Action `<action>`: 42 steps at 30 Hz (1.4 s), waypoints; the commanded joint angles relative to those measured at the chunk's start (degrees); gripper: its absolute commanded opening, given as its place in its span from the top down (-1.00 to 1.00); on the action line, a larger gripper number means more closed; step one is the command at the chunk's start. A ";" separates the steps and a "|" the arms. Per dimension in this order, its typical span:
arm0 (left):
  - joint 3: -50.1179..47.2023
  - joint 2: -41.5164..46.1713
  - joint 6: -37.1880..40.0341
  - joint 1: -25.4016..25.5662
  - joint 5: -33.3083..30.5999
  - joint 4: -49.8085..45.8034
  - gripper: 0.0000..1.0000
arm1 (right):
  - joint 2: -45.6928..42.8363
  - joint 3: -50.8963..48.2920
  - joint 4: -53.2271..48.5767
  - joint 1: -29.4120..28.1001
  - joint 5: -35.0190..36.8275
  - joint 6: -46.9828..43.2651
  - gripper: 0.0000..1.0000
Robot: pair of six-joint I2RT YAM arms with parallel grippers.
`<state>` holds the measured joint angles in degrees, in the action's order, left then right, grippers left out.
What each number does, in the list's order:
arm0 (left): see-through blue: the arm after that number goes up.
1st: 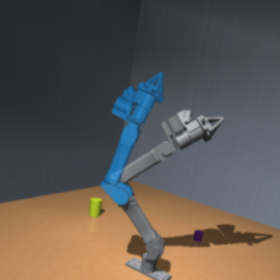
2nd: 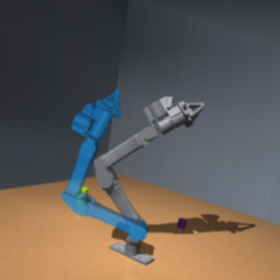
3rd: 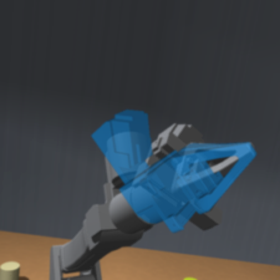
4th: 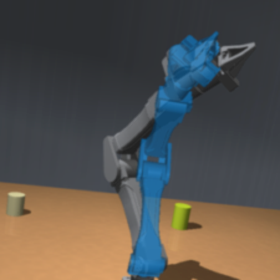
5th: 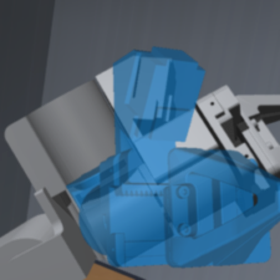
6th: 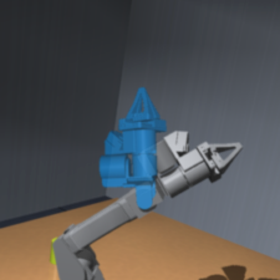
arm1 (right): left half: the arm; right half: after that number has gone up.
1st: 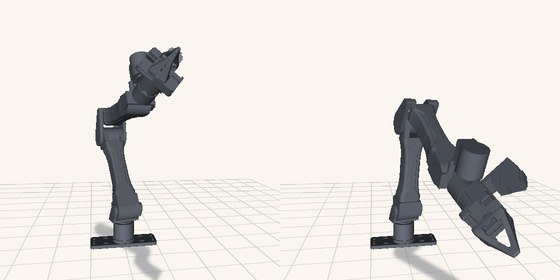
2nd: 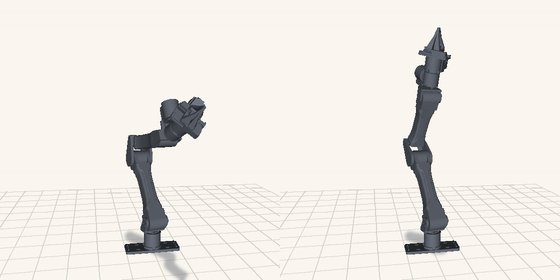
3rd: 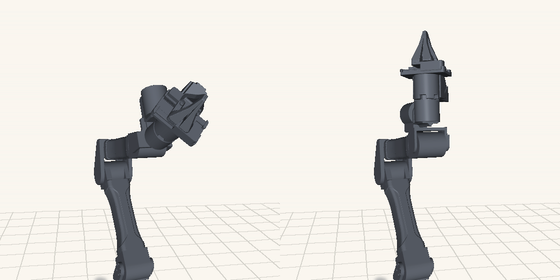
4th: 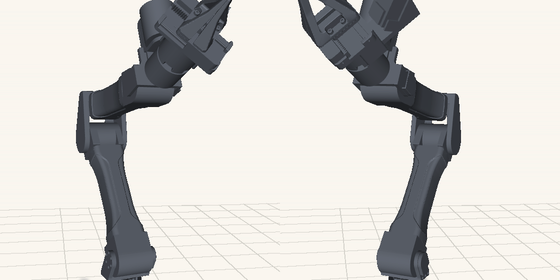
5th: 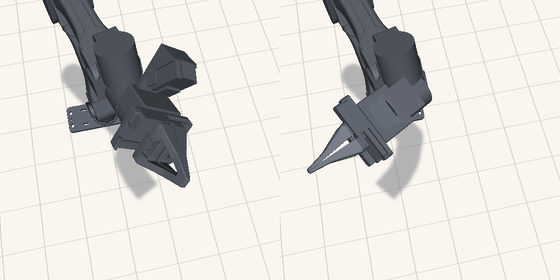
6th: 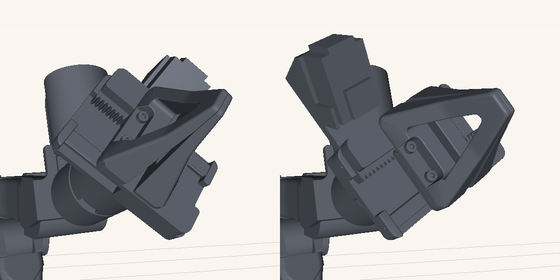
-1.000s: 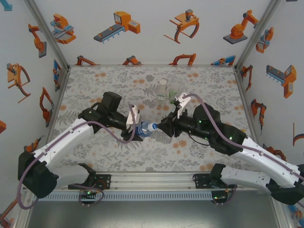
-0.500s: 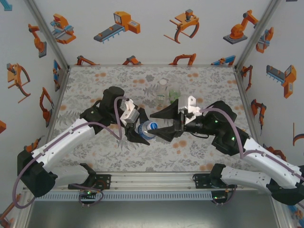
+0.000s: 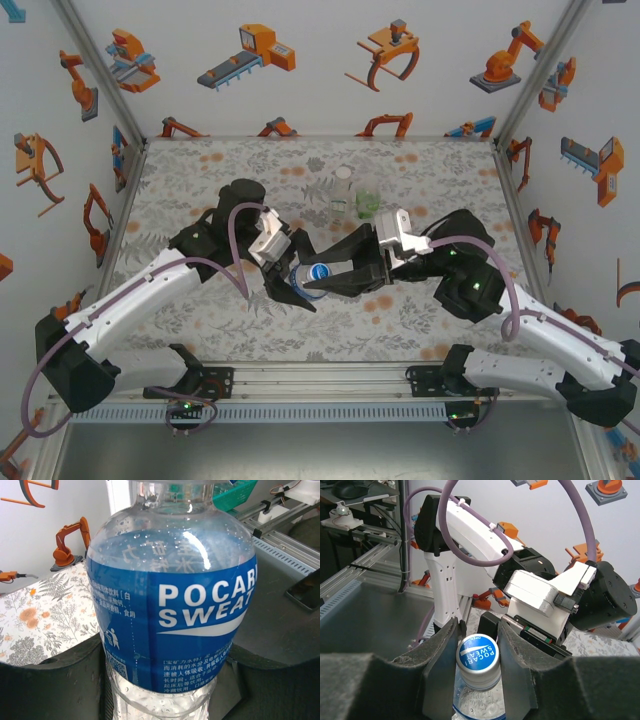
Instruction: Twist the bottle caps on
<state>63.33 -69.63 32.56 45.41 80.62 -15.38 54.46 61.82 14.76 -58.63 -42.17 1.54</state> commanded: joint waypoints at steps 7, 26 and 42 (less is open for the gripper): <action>2.33 -0.30 -0.18 0.30 -0.27 0.78 1.00 | -0.71 -0.60 -2.98 0.01 5.80 -1.71 0.80; -6.10 2.31 -28.05 7.39 -60.77 32.02 1.00 | 1.29 -0.40 -14.05 0.04 66.45 4.14 1.00; -3.21 1.77 -26.05 8.88 -49.17 26.75 1.00 | -5.79 -0.12 -11.16 0.97 45.61 2.59 -0.06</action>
<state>57.56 -69.10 6.48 54.68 23.75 9.39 51.88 61.56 3.79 -58.13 10.83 5.72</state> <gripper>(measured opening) 0.548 0.522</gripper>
